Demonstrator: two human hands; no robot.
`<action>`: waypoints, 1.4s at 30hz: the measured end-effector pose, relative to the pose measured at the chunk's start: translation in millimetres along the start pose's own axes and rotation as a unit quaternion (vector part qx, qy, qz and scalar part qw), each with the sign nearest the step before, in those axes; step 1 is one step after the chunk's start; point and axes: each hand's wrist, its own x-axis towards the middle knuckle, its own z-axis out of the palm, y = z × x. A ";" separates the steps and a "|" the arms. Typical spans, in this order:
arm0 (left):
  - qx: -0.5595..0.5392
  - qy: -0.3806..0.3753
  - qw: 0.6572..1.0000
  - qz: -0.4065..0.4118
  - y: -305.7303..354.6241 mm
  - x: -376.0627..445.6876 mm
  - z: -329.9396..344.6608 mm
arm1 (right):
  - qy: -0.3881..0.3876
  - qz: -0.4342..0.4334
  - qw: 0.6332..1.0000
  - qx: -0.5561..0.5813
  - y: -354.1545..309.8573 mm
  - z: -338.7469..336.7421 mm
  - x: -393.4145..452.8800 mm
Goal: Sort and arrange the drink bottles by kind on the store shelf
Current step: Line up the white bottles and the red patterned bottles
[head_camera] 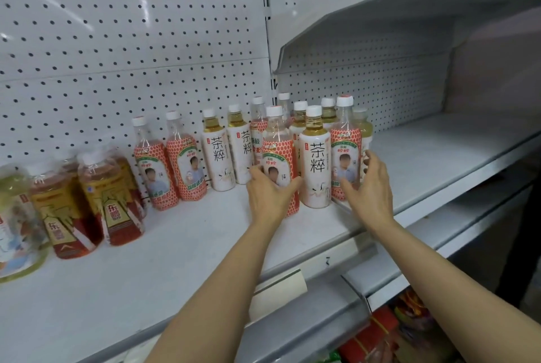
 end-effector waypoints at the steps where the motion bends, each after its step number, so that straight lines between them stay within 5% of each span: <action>1: -0.008 0.016 1.000 -0.012 -0.7 -0.4 -3.9 | -0.006 0.006 1.000 0.019 0.1 1.4 3.5; 9: -0.007 0.144 0.989 -0.025 3.0 7.5 -50.0 | -0.072 0.049 0.989 0.123 9.0 18.1 31.0; 18: 0.027 0.255 0.965 -0.060 -31.1 -13.0 -94.8 | -0.106 0.040 0.992 0.059 14.0 -3.0 31.2; 26: 0.051 0.305 0.948 -0.075 -40.7 -6.5 -127.1 | -0.167 -0.047 0.982 0.071 -28.7 -11.2 -15.7; 42: 0.238 0.142 0.946 -0.166 -80.2 3.8 -150.8 | -0.280 -0.066 0.949 0.128 -164.8 147.8 -53.3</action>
